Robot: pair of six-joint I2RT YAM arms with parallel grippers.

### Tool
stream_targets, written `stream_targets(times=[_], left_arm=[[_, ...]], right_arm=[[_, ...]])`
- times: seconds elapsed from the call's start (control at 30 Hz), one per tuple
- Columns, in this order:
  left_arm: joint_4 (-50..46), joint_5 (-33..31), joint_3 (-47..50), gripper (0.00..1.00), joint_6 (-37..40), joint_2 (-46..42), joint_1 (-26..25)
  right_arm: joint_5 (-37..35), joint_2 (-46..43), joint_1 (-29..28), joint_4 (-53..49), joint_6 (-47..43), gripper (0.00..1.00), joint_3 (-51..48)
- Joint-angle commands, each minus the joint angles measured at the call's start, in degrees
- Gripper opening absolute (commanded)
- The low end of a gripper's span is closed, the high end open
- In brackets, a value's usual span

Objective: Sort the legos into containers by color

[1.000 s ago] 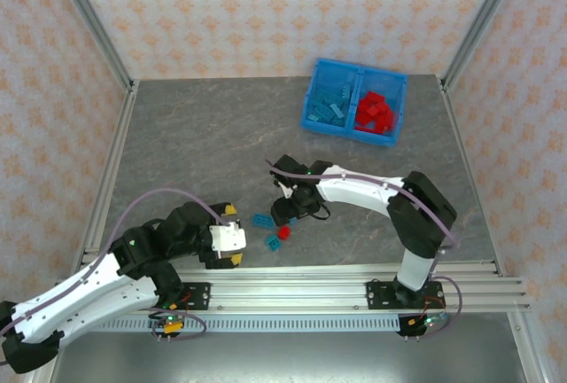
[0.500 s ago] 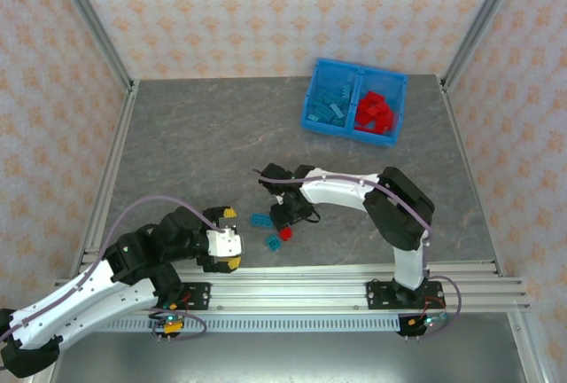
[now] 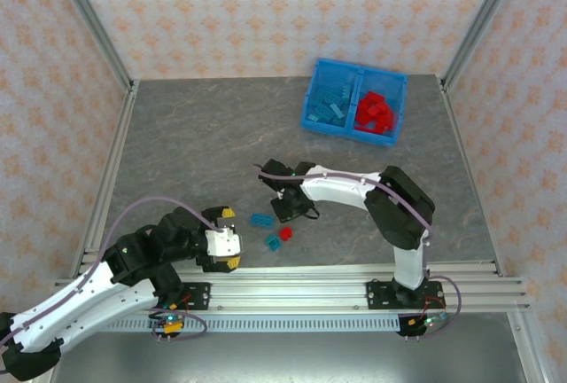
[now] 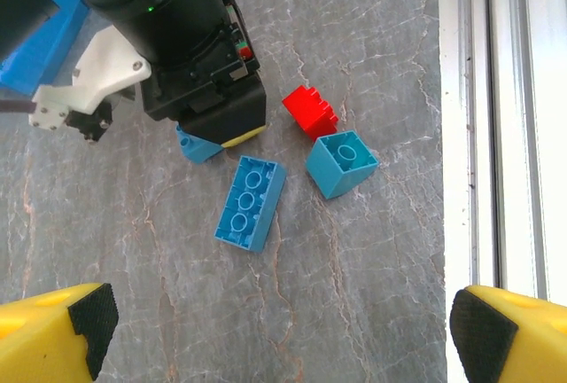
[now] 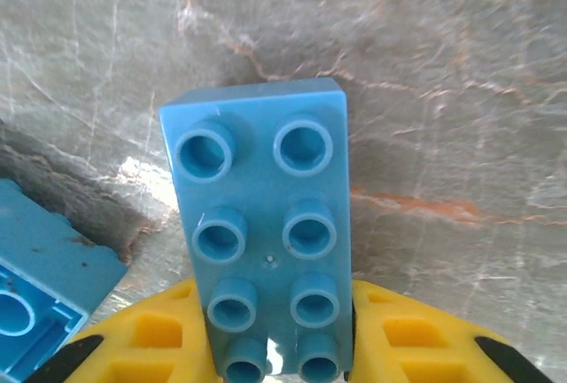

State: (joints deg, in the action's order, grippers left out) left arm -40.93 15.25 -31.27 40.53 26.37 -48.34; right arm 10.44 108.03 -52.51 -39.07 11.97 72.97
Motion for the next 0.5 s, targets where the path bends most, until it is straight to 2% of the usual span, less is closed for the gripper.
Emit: stream_targets(times=[0.0, 0.13, 0.23, 0.37, 0.47], left_arm=[[1.20, -0.74, 1.03, 1.00, -0.21, -0.45, 0.52], [2.82, -1.48, 1.45, 1.00, -1.03, -0.93, 0.78], [5.16, -2.16, 1.88, 1.00, -2.65, -1.48, 1.42], [8.56, -2.88, 2.09, 1.00, -5.40, -1.50, 3.00], [9.96, -4.35, 1.96, 1.00, -7.06, -0.76, 4.27]], right_arm=[[-2.00, -6.75, 1.93, 2.42, 0.77, 0.27, 0.61], [-2.72, -13.83, 5.69, 5.58, 1.38, 0.24, -0.20], [-7.05, -16.46, 9.26, 6.40, 0.83, 0.24, 1.95], [-13.03, -15.09, 15.41, 7.29, -0.35, 0.24, 7.63], [-14.87, -11.32, 20.69, 7.97, 0.02, 0.23, 12.51]])
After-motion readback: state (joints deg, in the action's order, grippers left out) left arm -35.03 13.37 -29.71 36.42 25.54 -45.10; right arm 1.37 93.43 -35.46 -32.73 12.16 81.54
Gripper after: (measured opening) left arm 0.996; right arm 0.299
